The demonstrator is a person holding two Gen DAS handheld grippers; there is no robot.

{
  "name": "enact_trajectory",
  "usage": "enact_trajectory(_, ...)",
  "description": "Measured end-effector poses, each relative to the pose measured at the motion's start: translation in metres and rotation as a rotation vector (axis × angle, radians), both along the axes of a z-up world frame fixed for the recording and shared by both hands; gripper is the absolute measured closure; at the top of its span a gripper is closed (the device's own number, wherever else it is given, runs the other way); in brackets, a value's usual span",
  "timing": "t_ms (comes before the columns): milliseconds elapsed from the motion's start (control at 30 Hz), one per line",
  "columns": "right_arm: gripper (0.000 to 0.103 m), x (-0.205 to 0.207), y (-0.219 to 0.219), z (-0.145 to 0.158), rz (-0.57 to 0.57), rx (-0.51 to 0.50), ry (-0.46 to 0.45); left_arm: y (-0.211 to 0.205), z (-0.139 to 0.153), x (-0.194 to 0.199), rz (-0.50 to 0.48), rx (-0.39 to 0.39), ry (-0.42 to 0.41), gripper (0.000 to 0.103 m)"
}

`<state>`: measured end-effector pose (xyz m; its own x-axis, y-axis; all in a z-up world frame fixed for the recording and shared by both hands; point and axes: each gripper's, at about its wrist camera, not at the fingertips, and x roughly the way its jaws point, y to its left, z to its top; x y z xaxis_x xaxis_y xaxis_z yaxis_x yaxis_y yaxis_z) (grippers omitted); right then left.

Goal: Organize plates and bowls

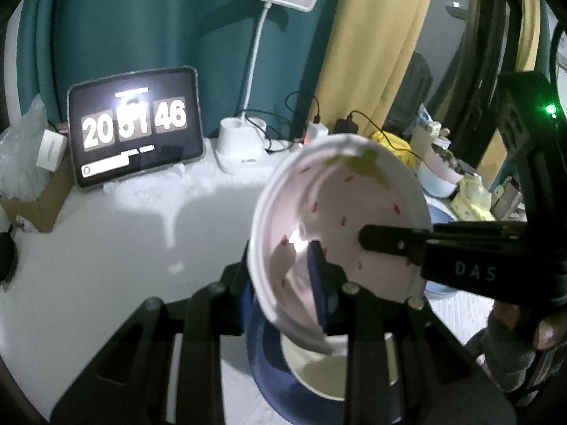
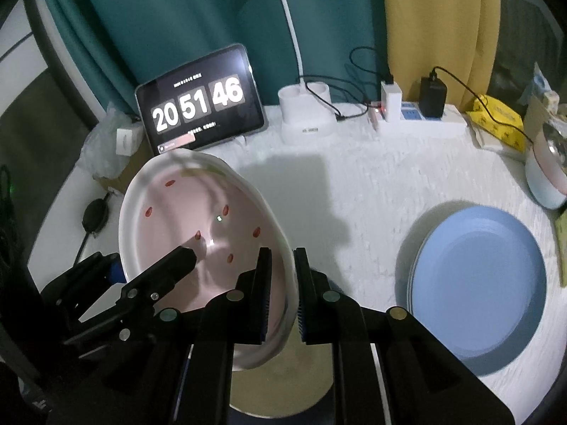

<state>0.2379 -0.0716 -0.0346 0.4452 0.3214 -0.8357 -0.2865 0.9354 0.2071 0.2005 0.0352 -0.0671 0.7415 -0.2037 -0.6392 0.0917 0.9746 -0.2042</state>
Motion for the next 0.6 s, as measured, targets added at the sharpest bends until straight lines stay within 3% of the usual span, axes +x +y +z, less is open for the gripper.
enact_trajectory(600,0.088,-0.033,-0.015,-0.026,0.0,0.011,0.048,-0.021,-0.022,-0.032,-0.008,0.037,0.045,0.075)
